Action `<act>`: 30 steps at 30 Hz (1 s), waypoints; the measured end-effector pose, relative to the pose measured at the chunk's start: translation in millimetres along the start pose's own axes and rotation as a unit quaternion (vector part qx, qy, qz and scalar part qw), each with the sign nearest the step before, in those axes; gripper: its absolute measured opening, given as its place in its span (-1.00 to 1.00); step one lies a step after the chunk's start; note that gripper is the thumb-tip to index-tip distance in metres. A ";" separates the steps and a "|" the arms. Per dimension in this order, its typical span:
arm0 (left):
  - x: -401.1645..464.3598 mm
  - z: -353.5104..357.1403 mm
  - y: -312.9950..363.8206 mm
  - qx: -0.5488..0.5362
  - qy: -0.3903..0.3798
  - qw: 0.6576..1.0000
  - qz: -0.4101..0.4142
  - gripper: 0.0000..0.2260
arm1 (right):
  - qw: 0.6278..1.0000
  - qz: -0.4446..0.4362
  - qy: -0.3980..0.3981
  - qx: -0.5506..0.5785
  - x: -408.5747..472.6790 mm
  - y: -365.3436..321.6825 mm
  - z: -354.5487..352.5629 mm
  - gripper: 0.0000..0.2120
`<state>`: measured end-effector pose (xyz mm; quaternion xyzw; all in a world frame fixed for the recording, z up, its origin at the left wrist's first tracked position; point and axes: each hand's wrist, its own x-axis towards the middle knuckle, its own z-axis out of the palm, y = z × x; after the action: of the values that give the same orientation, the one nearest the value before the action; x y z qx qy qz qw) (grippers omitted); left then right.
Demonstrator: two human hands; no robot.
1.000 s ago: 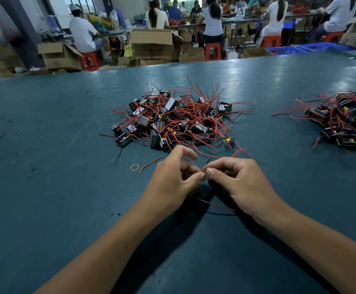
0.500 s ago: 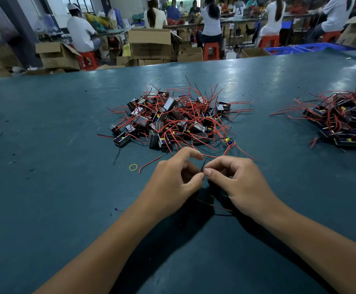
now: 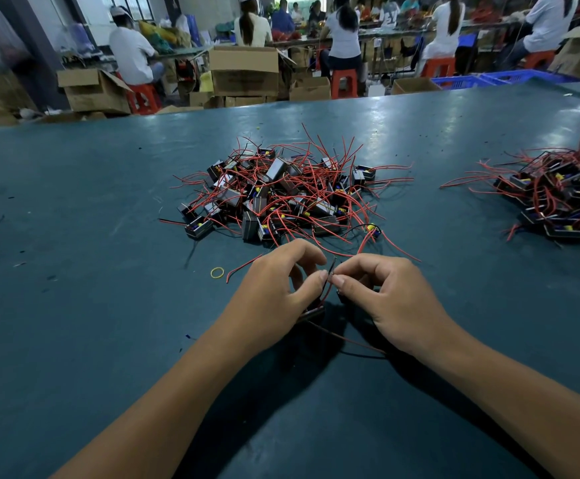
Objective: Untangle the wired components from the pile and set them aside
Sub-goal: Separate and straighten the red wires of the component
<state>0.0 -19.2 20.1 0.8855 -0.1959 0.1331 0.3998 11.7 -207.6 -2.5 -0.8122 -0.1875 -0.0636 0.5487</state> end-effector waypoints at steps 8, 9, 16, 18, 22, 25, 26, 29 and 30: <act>-0.6 -0.6 -0.3 -0.001 -0.004 1.000 0.004 -0.94 | 1.000 0.000 -0.005 -0.004 0.2 0.0 0.6 -0.92; -0.7 -0.2 -0.3 -0.010 -0.009 1.000 0.002 -0.92 | 1.000 -0.001 -0.004 -0.003 0.1 -0.4 0.4 -0.91; 0.9 1.7 0.1 -0.123 -0.031 0.991 -0.033 -0.84 | 1.000 -0.004 -0.008 -0.011 -0.2 -2.7 -0.5 -0.90; 1.2 0.2 0.3 -0.136 -0.031 0.990 -0.030 -0.81 | 1.000 -0.003 -0.009 -0.014 -0.4 -2.9 -0.8 -0.90; 2.5 -6.5 -3.2 0.112 0.030 0.987 0.108 -0.73 | 1.000 -0.010 -0.011 -0.024 -1.1 -3.6 -1.9 -0.90; 3.5 -11.2 -3.6 0.173 0.063 0.970 0.161 -0.75 | 0.999 -0.023 -0.018 -0.043 -1.4 -4.6 -2.2 -0.90; 3.0 -12.2 -3.0 0.157 0.063 0.973 0.157 -0.75 | 0.998 -0.024 -0.018 -0.047 -1.4 -4.9 -2.2 -0.90; 1.3 -13.4 -1.4 0.115 0.051 0.982 0.142 -0.76 | 0.999 -0.021 -0.016 -0.047 -1.6 -5.7 -2.9 -0.89; 0.8 -13.2 -0.8 0.111 0.046 0.983 0.141 -0.76 | 0.999 -0.019 -0.017 -0.047 -1.7 -5.8 -3.3 -0.89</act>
<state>0.1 -8.9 28.4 0.8811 -0.2836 0.2497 0.2845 8.3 -209.1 3.3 -0.8342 -0.2088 -0.0693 0.5057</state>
